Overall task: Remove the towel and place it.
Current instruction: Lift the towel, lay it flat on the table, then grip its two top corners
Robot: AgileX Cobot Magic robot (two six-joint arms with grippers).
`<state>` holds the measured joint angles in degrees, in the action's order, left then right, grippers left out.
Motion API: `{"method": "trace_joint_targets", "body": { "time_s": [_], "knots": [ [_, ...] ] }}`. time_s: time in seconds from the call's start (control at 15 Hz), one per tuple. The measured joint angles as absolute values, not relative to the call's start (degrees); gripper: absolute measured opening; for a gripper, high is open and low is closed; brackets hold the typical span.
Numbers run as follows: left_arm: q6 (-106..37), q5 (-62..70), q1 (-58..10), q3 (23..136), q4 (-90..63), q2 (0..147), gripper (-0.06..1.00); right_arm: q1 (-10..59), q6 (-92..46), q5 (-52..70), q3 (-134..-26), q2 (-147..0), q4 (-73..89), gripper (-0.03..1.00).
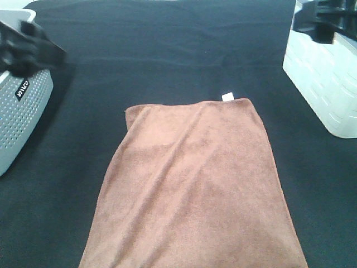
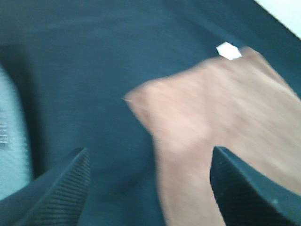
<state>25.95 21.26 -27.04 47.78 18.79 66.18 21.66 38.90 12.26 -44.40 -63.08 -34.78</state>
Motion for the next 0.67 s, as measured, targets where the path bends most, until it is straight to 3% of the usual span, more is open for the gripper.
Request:
{"method": "trace_joint_targets", "body": {
  "time_s": [0.33,0.47,0.67],
  "knots": [
    [-11.00,26.76,-10.43,54.83,-14.09,72.59,0.68,21.66,26.41,21.66,-56.15,-69.16,-26.76,0.69],
    [-28.71,33.23,-5.84,60.85,-32.31,78.95,0.67,21.66,11.86,32.03,-64.69,-76.49,-14.38,0.69],
    [-37.87,42.91,-0.34,69.16,-42.40,88.81,0.67,18.96,-3.61,39.88,-72.65,-84.86,5.79,0.69]
  ]
}}
